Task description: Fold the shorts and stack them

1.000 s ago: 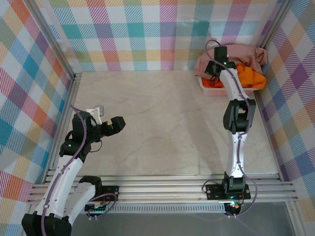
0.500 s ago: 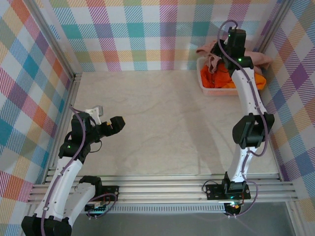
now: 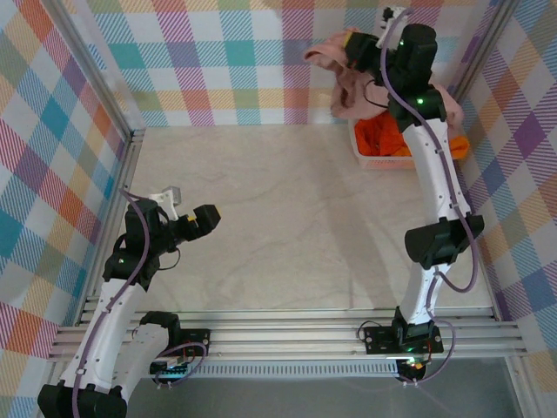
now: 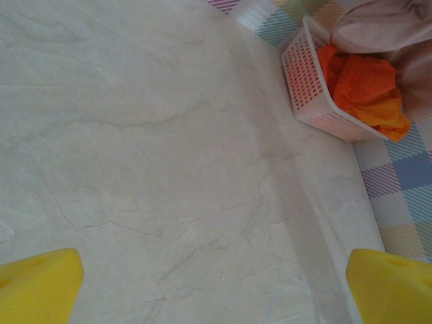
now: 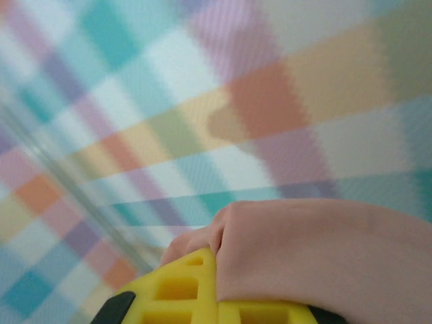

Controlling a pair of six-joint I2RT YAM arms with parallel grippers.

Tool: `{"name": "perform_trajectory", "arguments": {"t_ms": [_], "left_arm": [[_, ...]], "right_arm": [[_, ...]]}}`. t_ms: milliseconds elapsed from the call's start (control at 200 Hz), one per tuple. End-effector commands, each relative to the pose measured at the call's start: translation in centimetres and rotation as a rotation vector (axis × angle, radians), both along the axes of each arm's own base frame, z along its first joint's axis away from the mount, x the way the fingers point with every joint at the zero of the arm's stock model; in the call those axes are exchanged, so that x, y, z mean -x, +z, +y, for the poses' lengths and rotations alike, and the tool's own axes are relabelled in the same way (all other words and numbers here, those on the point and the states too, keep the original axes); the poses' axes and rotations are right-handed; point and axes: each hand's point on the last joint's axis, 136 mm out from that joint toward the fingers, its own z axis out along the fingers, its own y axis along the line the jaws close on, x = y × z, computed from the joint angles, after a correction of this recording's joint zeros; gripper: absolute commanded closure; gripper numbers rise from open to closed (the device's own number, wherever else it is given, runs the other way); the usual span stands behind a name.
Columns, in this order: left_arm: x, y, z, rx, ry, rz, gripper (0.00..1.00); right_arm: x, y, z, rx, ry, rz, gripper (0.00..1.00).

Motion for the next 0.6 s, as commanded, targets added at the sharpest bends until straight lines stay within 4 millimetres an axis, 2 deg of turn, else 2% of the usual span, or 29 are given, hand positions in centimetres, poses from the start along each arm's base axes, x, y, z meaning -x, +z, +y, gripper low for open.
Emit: {"name": "perform_trajectory", "arguments": {"t_ms": [0,190,295,425,520,595], "left_arm": [[-0.2,1.6,-0.3,0.026,-0.001,-0.055,0.00],[-0.3,2.5,-0.1,0.034,0.016,-0.089,0.00],[-0.4,3.2,0.1,0.040,0.026,-0.116,0.00],[-0.4,3.8,0.3,0.044,0.046,-0.140,0.00],[-0.2,4.1,0.5,0.042,0.055,-0.152,0.00],[-0.1,3.9,0.7,0.037,0.066,-0.152,0.00]], "right_arm": [[6.0,6.0,5.1,-0.032,0.243,-0.181,1.00],[11.4,7.6,11.0,-0.074,0.509,-0.209,1.00],[13.0,6.9,12.9,-0.090,0.626,-0.172,1.00],[11.9,1.8,14.0,-0.018,0.641,-0.020,1.00],[10.7,-3.7,13.9,0.044,0.595,0.081,1.00],[10.9,-8.6,13.3,0.101,0.557,0.145,1.00]]}}
